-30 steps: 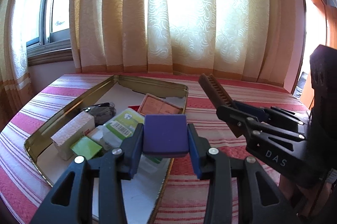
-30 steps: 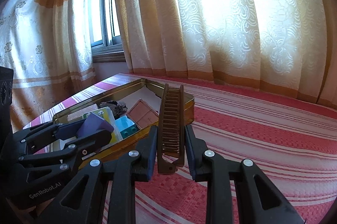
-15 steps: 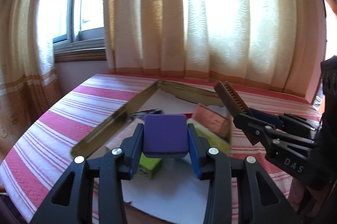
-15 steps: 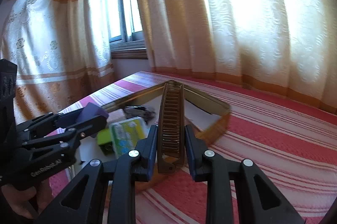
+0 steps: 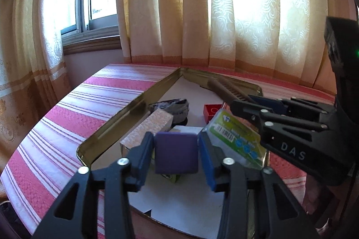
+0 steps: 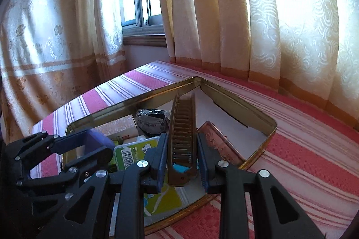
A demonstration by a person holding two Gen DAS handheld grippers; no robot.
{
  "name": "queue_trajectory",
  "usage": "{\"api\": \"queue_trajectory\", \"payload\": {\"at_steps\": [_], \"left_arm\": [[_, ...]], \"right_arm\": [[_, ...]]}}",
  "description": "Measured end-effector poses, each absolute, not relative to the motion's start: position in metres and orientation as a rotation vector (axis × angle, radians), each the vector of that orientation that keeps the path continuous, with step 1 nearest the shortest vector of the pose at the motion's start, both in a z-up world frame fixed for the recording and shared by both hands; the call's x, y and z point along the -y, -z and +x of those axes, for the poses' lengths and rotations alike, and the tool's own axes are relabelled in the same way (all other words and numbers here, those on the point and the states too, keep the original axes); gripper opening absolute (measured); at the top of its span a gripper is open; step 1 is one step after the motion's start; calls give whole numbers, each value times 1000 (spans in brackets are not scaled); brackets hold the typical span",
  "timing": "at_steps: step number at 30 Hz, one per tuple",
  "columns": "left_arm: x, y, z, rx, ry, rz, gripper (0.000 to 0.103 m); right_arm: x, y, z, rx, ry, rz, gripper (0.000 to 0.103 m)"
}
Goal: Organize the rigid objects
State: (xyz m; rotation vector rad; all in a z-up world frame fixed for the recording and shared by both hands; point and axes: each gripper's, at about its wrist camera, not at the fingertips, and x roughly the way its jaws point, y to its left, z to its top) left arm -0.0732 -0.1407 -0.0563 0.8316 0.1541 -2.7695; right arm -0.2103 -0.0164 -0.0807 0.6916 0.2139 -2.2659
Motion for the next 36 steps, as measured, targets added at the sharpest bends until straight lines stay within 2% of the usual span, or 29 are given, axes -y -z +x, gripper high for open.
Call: {"api": "queue_trajectory", "payload": {"at_steps": [2, 4, 8, 10, 13, 25, 36], "left_arm": [[141, 55, -71, -161, 2771, 816, 68], [139, 53, -69, -158, 2780, 807, 70], [137, 49, -66, -151, 2771, 786, 88], [137, 47, -64, -157, 2770, 777, 92], [136, 43, -62, -146, 2759, 767, 101], [137, 27, -48, -110, 2724, 749, 103], [154, 12, -31, -162, 2696, 723, 103]], "right_arm": [[14, 81, -210, -211, 2273, 683, 35], [11, 81, -209, -190, 2275, 675, 47], [0, 80, -206, -146, 2299, 653, 56], [-9, 79, -204, -109, 2315, 642, 68], [-21, 79, -202, -60, 2344, 630, 73], [-31, 63, -181, -51, 2396, 581, 86], [-30, 39, -161, -97, 2419, 527, 87]]}}
